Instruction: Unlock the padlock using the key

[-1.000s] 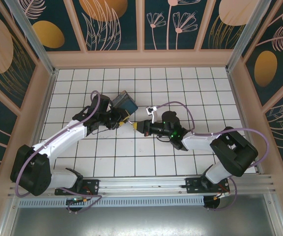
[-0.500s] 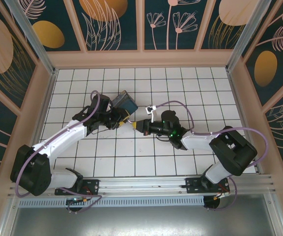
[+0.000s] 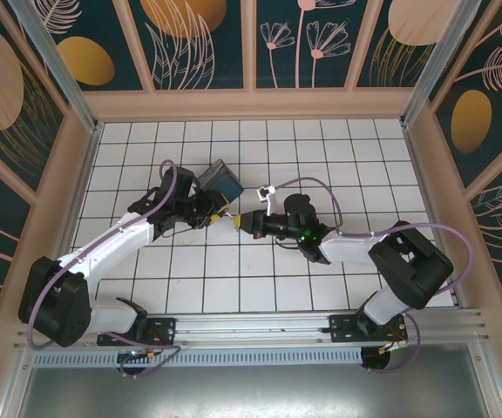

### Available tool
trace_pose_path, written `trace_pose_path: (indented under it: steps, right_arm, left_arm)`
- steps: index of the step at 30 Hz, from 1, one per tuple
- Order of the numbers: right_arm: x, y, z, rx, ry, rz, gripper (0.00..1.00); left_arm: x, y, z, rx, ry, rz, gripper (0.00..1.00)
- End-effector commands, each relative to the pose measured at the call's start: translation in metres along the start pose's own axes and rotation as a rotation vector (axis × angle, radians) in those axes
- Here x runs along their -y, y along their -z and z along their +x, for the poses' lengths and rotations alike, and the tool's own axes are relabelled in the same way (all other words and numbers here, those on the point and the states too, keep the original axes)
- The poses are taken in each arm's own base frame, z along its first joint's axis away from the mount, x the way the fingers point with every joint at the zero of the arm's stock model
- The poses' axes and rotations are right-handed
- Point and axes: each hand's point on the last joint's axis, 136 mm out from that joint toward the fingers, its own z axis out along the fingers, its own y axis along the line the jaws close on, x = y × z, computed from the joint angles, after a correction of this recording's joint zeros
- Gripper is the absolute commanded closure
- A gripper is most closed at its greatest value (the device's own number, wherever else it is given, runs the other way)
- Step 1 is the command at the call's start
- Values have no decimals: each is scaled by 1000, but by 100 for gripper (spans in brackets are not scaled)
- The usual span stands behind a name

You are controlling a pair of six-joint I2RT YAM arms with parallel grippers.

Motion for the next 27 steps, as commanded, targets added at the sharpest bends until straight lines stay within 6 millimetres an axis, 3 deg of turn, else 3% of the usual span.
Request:
trace_pose_path:
  steps: [1, 14, 21, 27]
  right_arm:
    - [-22, -8, -14, 28, 56, -66, 100]
    - [-36, 2, -9, 5, -6, -203, 100]
    - [-47, 3, -10, 5, 28, -225, 100]
    - [-36, 0, -8, 9, 23, -170, 100]
  left_arm:
    - [26, 11, 2, 4, -49, 90, 85]
    - [33, 13, 2, -17, -130, 109, 86]
    - [21, 8, 3, -32, -138, 65, 86]
    - [30, 10, 2, -41, -141, 78, 86]
